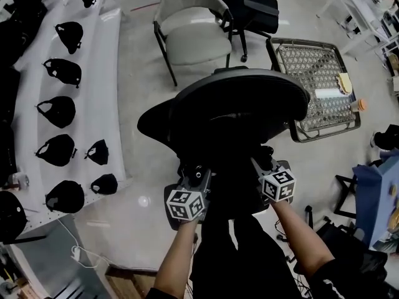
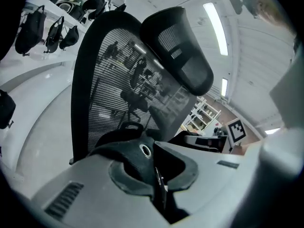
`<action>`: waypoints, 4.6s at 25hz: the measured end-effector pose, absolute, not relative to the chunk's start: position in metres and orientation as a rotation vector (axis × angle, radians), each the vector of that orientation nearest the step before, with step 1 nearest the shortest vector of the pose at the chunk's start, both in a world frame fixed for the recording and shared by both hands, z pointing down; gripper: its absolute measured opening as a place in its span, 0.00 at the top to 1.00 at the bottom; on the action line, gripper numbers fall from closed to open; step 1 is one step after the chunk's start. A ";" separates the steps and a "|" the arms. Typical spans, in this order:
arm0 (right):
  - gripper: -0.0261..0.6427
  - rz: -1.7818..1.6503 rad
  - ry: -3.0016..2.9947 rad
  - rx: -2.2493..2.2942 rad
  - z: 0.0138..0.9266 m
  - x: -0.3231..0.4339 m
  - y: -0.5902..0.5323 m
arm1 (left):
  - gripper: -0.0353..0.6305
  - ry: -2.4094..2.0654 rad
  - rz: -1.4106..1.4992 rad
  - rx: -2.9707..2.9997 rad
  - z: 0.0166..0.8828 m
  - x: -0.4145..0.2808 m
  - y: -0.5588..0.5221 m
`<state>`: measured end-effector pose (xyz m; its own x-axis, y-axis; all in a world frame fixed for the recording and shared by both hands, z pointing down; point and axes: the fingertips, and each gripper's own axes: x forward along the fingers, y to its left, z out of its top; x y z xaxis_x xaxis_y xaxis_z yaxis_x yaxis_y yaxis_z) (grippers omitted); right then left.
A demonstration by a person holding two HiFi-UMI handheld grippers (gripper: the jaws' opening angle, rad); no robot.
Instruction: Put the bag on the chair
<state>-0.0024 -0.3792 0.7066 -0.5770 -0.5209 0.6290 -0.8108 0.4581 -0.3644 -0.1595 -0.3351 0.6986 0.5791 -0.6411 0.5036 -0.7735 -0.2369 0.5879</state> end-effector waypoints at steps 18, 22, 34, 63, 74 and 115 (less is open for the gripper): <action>0.93 0.905 -2.170 1.037 0.797 0.003 -0.380 | 0.91 -1.166 0.250 1.849 0.785 -0.184 -0.335; 0.93 0.894 -2.180 1.043 0.801 0.001 -0.391 | 0.91 -1.179 0.253 1.863 0.791 -0.186 -0.344; 0.93 0.946 -2.203 0.979 0.833 -0.024 -0.384 | 0.91 -1.183 0.262 1.883 0.827 -0.179 -0.344; 0.72 1.033 -2.099 0.836 0.932 -0.039 -0.348 | 0.68 -1.026 0.386 1.786 0.926 -0.184 -0.310; 0.57 1.144 -2.093 0.763 0.924 -0.013 -0.326 | 0.58 -1.016 0.322 1.725 0.922 -0.186 -0.274; 0.54 0.976 -2.172 0.895 0.774 0.169 -0.236 | 0.55 -1.180 0.274 1.754 0.775 -0.143 -0.116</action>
<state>0.1686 -0.2355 0.7743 -0.6003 -0.3328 0.7272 -0.7647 0.5052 -0.4001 -0.1429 -0.1164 0.7748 0.5050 -0.5893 0.6306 -0.8068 -0.0628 0.5875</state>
